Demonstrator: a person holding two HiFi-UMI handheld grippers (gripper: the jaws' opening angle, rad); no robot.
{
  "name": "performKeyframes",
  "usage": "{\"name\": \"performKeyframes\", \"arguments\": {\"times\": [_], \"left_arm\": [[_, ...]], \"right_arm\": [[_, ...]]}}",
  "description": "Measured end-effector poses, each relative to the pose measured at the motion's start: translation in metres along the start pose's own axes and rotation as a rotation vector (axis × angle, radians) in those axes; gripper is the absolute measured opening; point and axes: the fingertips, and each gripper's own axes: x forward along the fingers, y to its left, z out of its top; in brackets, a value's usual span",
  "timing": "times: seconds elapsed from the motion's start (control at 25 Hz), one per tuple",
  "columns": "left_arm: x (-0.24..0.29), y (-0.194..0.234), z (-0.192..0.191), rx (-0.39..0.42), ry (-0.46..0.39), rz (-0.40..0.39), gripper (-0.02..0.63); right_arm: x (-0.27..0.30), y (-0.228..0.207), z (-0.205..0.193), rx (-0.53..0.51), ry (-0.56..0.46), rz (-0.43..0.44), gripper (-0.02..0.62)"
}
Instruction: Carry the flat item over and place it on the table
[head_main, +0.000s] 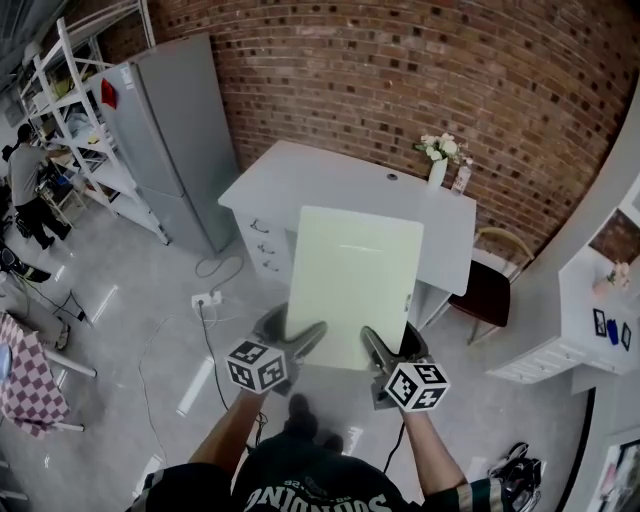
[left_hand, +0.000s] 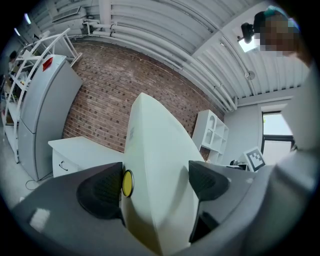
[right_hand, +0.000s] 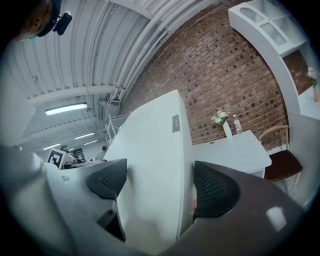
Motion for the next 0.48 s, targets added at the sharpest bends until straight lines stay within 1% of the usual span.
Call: {"name": "performKeyframes", "arguments": {"times": [0.24,0.48], "left_arm": [[0.031,0.019,0.007,-0.007,-0.006,-0.016,0.413],[0.059,0.055,0.023,-0.014,-0.001,-0.032,0.413]], "right_arm": [[0.027,-0.018,0.012,-0.011,-0.004,-0.017,0.411],[0.071,-0.026,0.024,-0.015,-0.007,-0.038,0.411]]}}
